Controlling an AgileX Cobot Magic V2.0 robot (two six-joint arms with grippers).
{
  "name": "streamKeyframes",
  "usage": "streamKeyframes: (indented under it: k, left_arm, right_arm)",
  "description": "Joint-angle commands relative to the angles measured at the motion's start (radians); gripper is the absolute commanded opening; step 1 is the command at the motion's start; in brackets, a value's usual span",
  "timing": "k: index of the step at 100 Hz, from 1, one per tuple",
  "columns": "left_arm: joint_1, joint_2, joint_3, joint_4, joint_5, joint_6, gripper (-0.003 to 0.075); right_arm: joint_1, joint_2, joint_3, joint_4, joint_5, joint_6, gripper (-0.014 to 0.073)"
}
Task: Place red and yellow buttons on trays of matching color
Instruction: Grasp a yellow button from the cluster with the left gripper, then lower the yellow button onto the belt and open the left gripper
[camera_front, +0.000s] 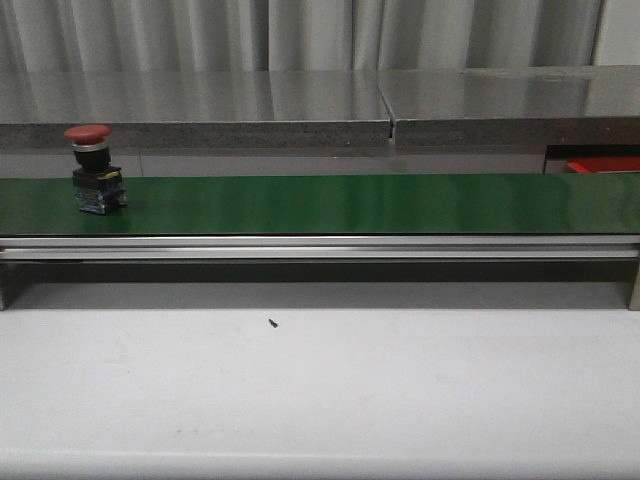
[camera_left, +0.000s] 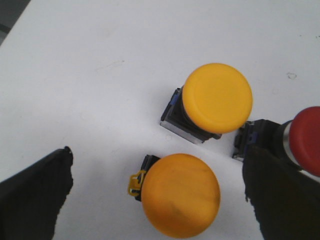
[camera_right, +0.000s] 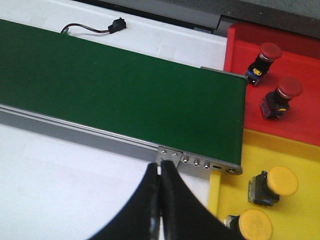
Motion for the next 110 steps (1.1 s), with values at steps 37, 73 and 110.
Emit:
streamKeyframes:
  k: [37,73,110]
  left_arm:
    - [0.003,-0.038,-0.05,-0.037,0.011,-0.011,0.0356]
    - [0.003,-0.081,-0.056,-0.083,0.066,-0.011,0.005]
    - [-0.022,-0.281,-0.056,-0.183,0.218,-0.011,0.005]
  right_arm:
    - [-0.001,-0.008,-0.023,0.018,-0.064,-0.008,-0.0069]
    - [-0.001,-0.008,-0.023,0.018,-0.064,-0.008,-0.0069]
    - [-0.001,-0.008,-0.023,0.018,-0.064,-0.008,-0.0069]
